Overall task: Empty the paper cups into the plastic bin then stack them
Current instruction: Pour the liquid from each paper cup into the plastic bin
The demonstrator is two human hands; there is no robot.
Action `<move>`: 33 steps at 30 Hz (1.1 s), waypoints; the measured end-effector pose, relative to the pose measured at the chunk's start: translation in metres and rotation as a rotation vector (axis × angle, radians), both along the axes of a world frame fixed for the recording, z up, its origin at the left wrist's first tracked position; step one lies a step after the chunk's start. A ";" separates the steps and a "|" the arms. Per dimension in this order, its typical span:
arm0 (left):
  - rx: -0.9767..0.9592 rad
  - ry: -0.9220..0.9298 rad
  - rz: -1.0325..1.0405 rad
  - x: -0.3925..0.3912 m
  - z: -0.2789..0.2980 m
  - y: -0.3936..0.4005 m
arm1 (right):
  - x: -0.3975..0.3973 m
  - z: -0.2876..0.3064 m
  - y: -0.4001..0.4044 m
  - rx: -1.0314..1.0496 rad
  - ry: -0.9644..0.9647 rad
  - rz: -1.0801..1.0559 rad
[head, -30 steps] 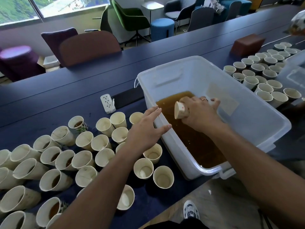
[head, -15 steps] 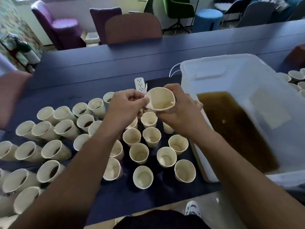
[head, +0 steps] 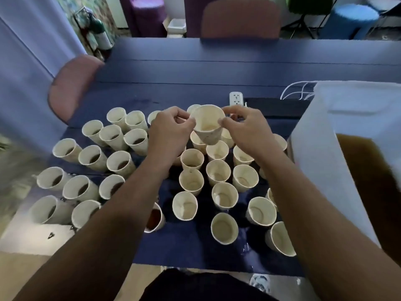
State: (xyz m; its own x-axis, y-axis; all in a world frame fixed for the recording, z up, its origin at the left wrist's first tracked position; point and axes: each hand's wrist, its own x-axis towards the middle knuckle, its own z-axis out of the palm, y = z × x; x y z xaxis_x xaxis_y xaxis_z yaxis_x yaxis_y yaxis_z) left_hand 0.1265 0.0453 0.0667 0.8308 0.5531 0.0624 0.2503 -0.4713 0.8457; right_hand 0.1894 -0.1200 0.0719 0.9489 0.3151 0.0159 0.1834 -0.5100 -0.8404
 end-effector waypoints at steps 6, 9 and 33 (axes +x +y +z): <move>-0.061 0.071 -0.064 0.012 -0.011 0.013 | 0.055 -0.037 0.027 -0.120 -0.171 -0.188; -0.027 0.114 -0.075 0.016 -0.021 0.025 | 0.091 -0.051 0.032 -0.117 -0.194 -0.272; 0.455 0.504 -0.304 0.160 -0.068 0.075 | 0.146 -0.104 0.042 -0.597 -0.086 -0.270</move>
State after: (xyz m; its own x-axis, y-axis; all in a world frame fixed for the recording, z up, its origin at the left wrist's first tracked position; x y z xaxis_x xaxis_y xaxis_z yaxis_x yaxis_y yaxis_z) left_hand 0.2860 0.1204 -0.0010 0.9313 0.3050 -0.1990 0.3594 -0.8579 0.3671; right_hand 0.3352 -0.0777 -0.0325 0.9990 0.0439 -0.0088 0.0371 -0.9212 -0.3873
